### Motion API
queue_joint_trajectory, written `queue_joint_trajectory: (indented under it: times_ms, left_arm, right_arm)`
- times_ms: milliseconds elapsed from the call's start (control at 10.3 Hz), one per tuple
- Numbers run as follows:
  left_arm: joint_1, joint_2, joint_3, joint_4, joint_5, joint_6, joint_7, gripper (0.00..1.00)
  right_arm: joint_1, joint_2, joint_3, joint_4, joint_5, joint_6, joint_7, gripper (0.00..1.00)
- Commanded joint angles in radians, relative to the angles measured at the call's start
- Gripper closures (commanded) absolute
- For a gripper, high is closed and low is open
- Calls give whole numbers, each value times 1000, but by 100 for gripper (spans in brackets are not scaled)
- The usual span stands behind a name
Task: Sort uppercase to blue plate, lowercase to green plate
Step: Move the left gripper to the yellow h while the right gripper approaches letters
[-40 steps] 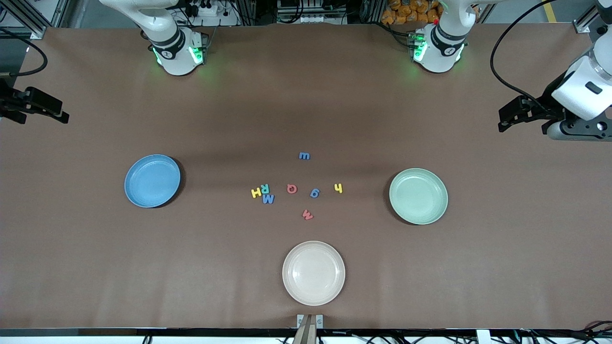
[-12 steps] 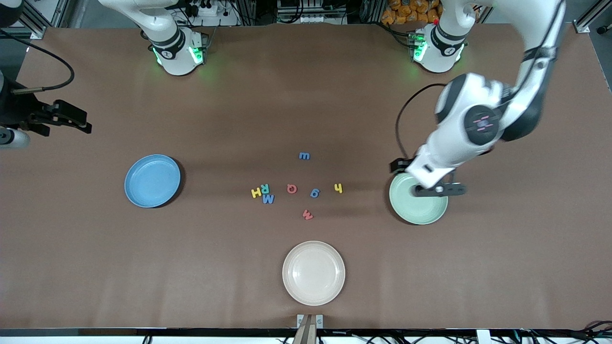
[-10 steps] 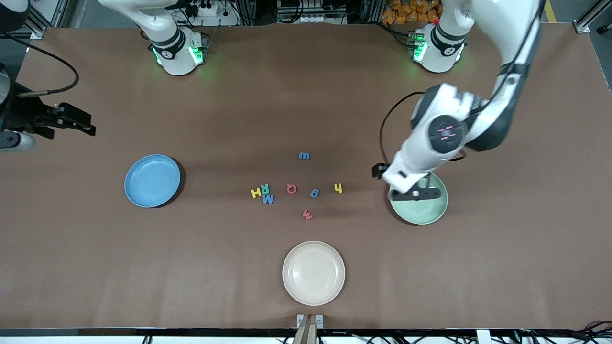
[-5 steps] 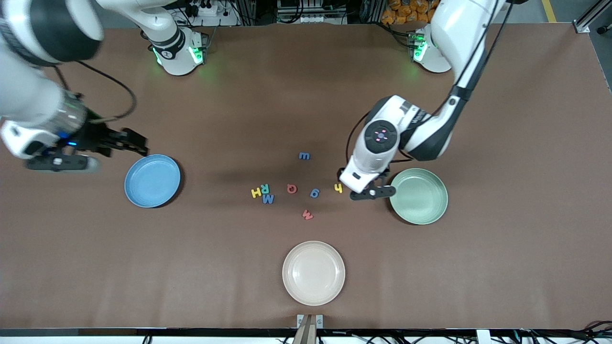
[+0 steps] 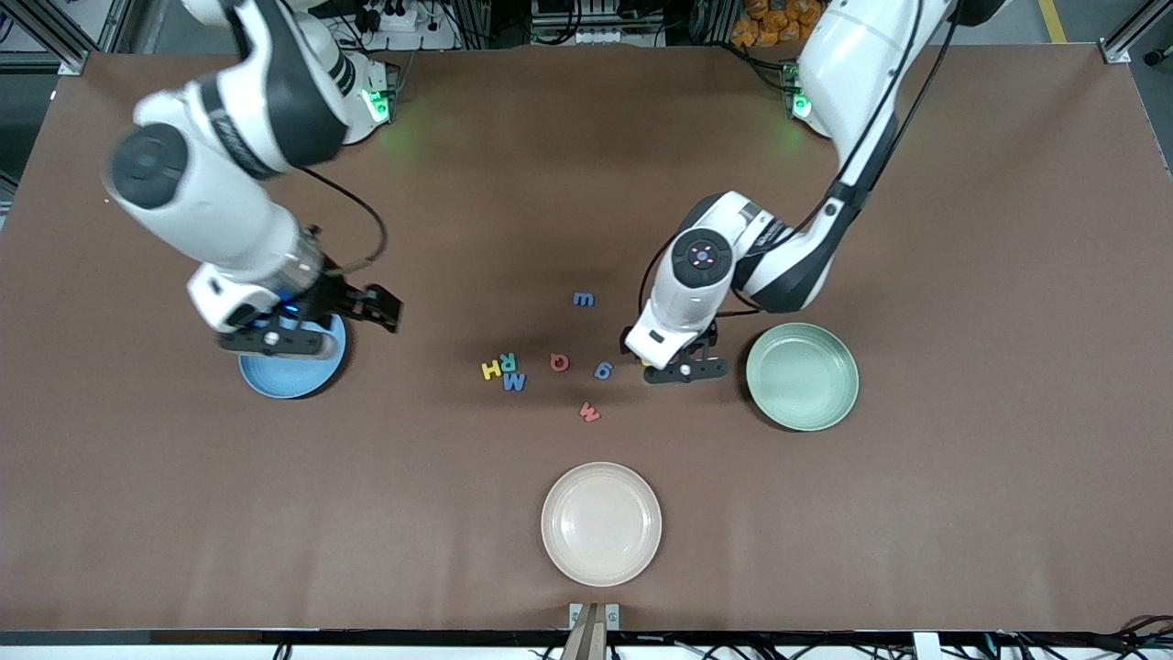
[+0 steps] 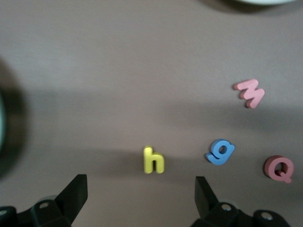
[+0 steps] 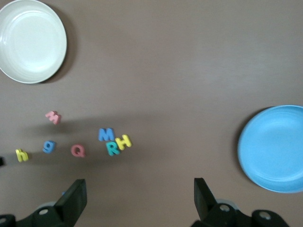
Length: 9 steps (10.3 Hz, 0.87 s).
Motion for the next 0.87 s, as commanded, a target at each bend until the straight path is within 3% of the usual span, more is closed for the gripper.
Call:
queue_joint_trajectory:
  times_ms: [0,389,680,777]
  left_arm:
    - [-45,71,14,28,35,41,-53,0]
    - [-49,111,19,28,85,53,-50,0]
    - [-39,111,31,23,91,82,-38,0]
    - [-29,111,31,20,93,82,-38,0]
  right_arm:
    - [70,86,-10,1,7,131,118,0]
    - [127,180,-11,-10,6,262,183,0]
    - [147,229,-11,-120,0,489,193,0]
    - [166,253,-13,-120,-6,506,195,0]
